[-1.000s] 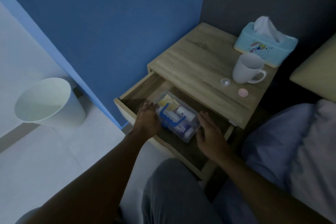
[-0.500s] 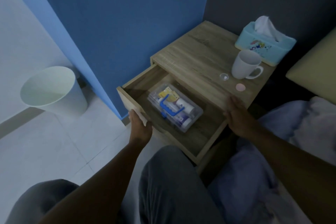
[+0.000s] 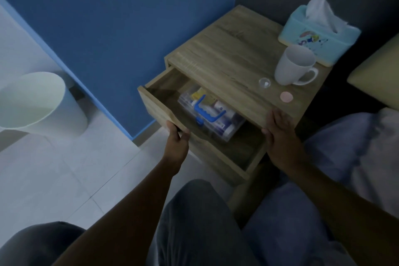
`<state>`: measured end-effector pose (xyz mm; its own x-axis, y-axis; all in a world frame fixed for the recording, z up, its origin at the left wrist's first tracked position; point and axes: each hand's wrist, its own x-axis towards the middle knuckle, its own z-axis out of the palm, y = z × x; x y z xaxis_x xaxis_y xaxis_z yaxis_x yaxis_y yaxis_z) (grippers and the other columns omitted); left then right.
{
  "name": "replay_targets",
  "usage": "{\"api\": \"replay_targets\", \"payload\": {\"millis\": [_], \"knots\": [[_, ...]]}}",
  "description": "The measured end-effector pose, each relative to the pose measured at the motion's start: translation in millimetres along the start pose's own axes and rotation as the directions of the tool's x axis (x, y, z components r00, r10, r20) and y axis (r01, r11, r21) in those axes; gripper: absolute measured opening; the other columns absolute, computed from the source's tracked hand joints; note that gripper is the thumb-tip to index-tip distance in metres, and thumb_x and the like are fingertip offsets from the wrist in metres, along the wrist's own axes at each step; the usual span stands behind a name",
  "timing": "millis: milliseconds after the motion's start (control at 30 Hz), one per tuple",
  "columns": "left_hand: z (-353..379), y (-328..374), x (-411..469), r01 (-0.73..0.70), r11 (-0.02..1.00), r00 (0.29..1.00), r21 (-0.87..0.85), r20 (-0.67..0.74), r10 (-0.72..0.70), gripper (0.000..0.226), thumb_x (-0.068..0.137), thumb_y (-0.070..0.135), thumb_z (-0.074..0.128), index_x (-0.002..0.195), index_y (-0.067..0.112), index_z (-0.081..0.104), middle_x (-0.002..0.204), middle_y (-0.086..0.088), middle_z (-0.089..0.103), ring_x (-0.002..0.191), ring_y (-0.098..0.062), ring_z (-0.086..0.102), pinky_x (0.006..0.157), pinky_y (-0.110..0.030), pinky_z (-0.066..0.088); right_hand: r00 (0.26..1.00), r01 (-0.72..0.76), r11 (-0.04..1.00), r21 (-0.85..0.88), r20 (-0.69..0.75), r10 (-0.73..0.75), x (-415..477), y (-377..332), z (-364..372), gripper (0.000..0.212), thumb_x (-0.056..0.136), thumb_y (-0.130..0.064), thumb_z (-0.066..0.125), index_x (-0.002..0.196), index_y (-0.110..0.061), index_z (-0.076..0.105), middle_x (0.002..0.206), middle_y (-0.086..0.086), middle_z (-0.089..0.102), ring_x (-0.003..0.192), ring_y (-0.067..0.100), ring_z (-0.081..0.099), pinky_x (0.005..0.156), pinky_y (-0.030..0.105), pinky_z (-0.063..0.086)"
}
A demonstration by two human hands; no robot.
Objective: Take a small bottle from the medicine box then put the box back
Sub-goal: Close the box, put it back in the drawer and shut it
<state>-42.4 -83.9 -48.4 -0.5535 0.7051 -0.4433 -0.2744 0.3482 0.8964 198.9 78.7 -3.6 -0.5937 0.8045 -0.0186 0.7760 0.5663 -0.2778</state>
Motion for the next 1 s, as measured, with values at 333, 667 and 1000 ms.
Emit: {"api": "replay_targets", "payload": {"millis": [333,667,1000], "knots": [[64.2,28.2,54.8,0.014,1.000,1.000,-0.005,-0.025,-0.015,0.072,0.097,0.033,0.048,0.153,0.040,0.002,0.153,-0.004,0.036,0.136,-0.027,0.039,0.107,-0.047,0.040,0.994,-0.051,0.999,-0.004,-0.102,0.050,-3.4,-6.6,7.4,0.053,0.104,-0.023,0.039,0.152,-0.003,0.031,0.163,0.015,0.023,0.152,0.030,0.017,0.125,0.045,0.010],[102.2,38.8,82.2,-0.019,0.999,0.997,0.029,-0.076,0.021,0.074,0.098,0.037,0.042,0.153,0.038,-0.008,0.159,0.000,0.029,0.143,-0.025,0.031,0.115,-0.046,0.031,0.975,-0.029,1.000,-0.007,-0.221,0.027,-7.5,-7.1,15.2,0.051,0.103,-0.025,0.037,0.148,-0.002,0.040,0.159,0.017,0.033,0.150,0.029,0.024,0.124,0.044,0.015],[104.5,43.8,87.0,0.051,0.996,0.998,0.068,-0.048,-0.048,0.074,0.097,0.034,0.038,0.152,0.041,-0.010,0.160,-0.003,0.027,0.142,-0.028,0.034,0.115,-0.050,0.033,0.983,-0.033,0.999,-0.012,-0.180,0.031,-6.6,-6.9,13.3,0.050,0.103,-0.021,0.045,0.148,0.000,0.040,0.158,0.019,0.033,0.150,0.032,0.025,0.123,0.049,0.021]]}}
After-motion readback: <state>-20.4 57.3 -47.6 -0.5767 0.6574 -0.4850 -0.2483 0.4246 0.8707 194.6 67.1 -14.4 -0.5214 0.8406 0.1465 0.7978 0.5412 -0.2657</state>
